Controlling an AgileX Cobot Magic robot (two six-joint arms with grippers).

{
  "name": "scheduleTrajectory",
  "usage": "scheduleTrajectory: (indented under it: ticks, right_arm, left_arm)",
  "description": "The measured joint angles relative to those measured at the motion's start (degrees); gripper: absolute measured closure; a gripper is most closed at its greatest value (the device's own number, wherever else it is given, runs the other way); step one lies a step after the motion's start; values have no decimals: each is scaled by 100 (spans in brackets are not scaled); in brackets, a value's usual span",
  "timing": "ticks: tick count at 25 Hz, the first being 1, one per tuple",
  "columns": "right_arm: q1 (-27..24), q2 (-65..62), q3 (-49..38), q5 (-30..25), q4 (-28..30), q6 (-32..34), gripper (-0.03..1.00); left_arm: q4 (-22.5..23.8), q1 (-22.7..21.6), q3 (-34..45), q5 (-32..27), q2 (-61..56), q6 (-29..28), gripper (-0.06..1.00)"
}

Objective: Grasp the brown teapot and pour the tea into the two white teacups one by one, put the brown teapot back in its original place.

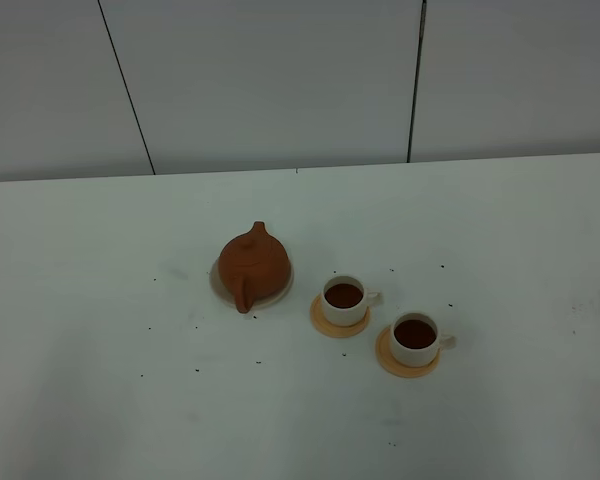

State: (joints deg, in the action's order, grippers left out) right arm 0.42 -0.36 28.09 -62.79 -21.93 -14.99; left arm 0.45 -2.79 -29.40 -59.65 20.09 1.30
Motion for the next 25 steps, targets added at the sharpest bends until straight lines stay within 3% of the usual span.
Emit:
scheduleTrajectory:
  ticks: [16,25]
  right_arm:
    - [0,0,0,0,0,0,72]
    - [0,0,0,0,0,0,72]
  left_arm:
    - [0,0,45,-11,-1929,0,39]
    - [0,0,45,-11,-2047,0,39]
